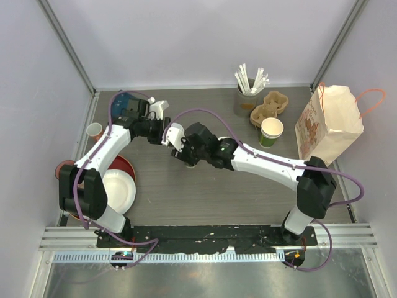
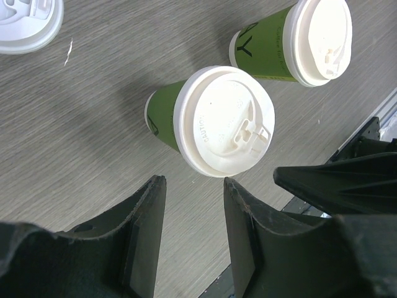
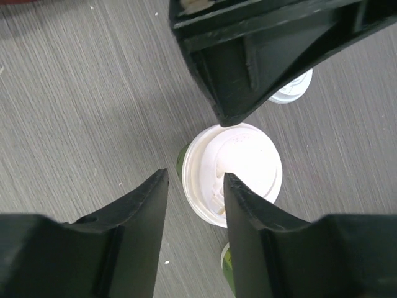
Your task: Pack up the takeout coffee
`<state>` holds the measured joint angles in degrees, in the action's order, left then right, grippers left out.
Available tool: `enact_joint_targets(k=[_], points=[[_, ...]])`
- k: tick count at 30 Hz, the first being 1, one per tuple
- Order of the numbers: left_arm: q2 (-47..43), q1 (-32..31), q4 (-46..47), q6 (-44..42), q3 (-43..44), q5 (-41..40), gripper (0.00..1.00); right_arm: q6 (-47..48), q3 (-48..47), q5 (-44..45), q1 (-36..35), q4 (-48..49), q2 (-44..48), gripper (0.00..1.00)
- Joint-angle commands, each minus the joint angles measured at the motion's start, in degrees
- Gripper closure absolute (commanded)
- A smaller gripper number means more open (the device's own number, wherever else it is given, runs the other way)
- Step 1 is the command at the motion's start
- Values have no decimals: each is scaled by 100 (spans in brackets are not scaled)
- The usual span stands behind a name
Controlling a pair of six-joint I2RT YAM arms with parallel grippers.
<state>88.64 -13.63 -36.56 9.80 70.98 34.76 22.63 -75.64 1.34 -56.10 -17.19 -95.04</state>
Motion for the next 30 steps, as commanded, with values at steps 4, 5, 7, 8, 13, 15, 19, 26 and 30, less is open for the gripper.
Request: enact_joint_targets(k=[4, 5, 7, 8, 13, 15, 19, 26, 30], points=[[-31, 9, -1, 13, 144, 180, 54, 311, -224, -336, 257, -12, 136, 56], [-40, 9, -1, 13, 135, 180, 54, 338, -215, -371, 257, -30, 83, 56], [-49, 9, 8, 13, 135, 180, 54, 365, -145, -372, 266, -39, 30, 55], [-57, 9, 17, 13, 144, 171, 54, 365, -118, -285, 275, -39, 4, 55], [-57, 9, 17, 4, 135, 189, 54, 391, 180, -204, 336, -4, -260, 60], [-49, 9, 17, -5, 135, 180, 54, 382, 294, -319, 327, 75, -286, 60], [-22, 18, 26, -5, 135, 189, 54, 329, 497, -188, 336, 172, -339, 61], [-22, 9, 26, -22, 144, 206, 54, 347, 225, -161, 275, -169, -287, 57], [-22, 9, 17, -22, 179, 224, 54, 391, -135, -205, 178, -547, -278, 39]])
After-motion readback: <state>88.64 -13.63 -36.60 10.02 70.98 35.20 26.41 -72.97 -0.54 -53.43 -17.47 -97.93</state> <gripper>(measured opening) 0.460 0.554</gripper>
